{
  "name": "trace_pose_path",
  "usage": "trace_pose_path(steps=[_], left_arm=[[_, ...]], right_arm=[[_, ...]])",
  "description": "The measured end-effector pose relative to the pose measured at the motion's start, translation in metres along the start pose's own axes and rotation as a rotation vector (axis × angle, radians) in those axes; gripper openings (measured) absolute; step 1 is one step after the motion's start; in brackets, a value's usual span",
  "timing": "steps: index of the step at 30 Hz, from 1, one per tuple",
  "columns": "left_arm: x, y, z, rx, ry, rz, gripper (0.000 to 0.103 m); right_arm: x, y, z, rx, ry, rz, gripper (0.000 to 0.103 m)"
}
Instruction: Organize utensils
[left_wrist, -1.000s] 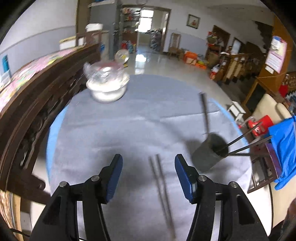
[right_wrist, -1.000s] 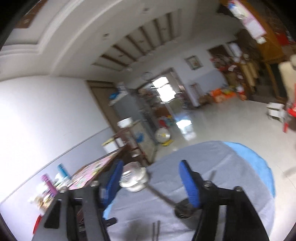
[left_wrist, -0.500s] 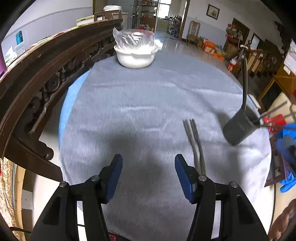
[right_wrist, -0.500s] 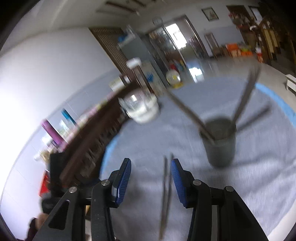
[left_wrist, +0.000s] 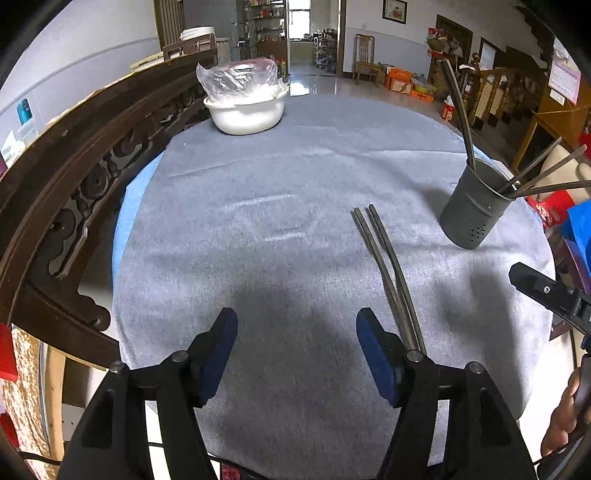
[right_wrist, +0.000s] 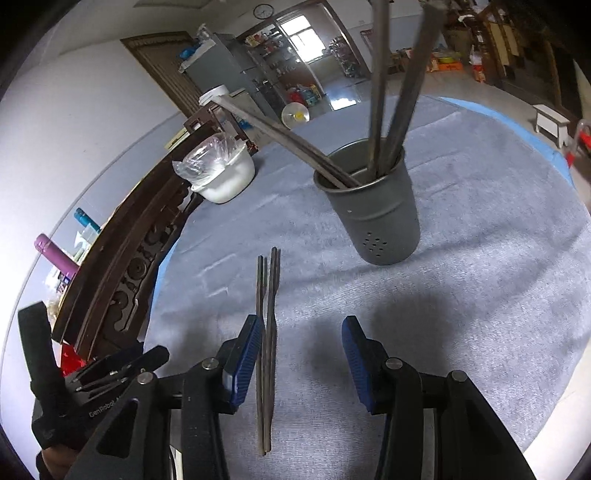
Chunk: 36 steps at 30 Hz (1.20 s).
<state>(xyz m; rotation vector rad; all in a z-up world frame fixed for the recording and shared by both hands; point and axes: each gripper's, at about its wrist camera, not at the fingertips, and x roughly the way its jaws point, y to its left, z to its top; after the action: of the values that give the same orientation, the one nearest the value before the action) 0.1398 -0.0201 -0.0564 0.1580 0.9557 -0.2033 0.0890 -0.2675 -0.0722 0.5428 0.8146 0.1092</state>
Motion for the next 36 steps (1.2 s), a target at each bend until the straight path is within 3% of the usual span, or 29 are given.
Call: trace_pose_path(steps=[7,14,25,36], left_arm=[[0.009,0.004,0.0,-0.012,0.012,0.0,0.068],[0.014,0.014,0.0,-0.038,0.015,-0.013,0.068],[0.017,0.045,-0.003,-0.12,0.017,-0.038,0.068],[0.015,0.053,-0.003,-0.137,0.014,-0.064,0.068]], right_arm=[[0.012,0.019,0.004,-0.081,0.028,-0.007,0.049],[0.054,0.046,0.024,-0.171,0.083,-0.043,0.039],[0.136,0.058,0.056,-0.166,0.213,-0.089,0.023],[0.174,0.056,0.061,-0.138,0.296,-0.157,0.015]])
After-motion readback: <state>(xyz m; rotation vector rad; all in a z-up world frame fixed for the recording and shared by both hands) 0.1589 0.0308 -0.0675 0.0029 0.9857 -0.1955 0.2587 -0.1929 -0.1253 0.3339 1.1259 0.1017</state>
